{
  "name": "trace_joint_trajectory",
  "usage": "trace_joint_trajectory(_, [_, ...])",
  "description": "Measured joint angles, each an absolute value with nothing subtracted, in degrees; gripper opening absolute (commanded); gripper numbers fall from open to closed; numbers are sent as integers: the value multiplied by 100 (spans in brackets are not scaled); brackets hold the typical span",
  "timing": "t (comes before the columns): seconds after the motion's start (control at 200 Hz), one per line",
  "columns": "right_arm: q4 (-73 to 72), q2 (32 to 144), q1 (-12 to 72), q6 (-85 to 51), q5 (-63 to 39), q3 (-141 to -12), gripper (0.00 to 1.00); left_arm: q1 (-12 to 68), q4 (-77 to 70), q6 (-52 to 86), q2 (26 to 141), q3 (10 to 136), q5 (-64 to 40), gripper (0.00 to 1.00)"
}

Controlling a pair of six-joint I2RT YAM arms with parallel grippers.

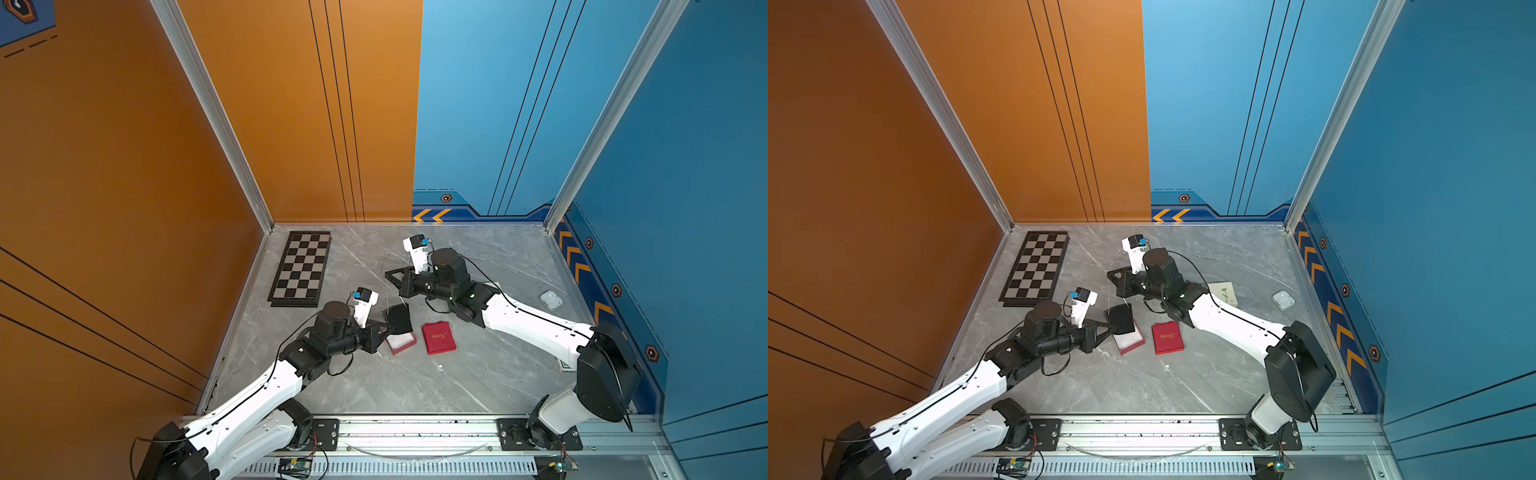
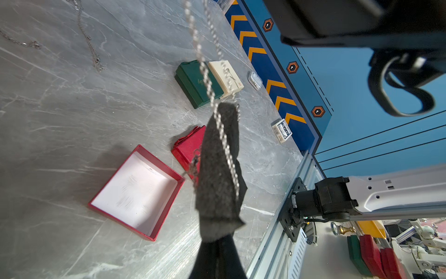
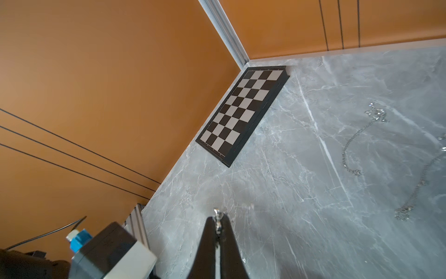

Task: Take the necklace out of the lift-off lid jewelry box
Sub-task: Pick up the necklace from the inner lining.

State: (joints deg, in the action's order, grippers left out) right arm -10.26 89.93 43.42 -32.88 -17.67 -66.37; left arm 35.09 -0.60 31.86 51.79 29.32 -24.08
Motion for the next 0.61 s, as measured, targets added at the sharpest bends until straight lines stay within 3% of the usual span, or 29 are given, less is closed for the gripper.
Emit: trace_joint_trajectory(0.606, [-1028, 9120, 3621, -3350, -1466, -6731, 0, 3850, -191, 2934, 5391, 3100, -2410, 0])
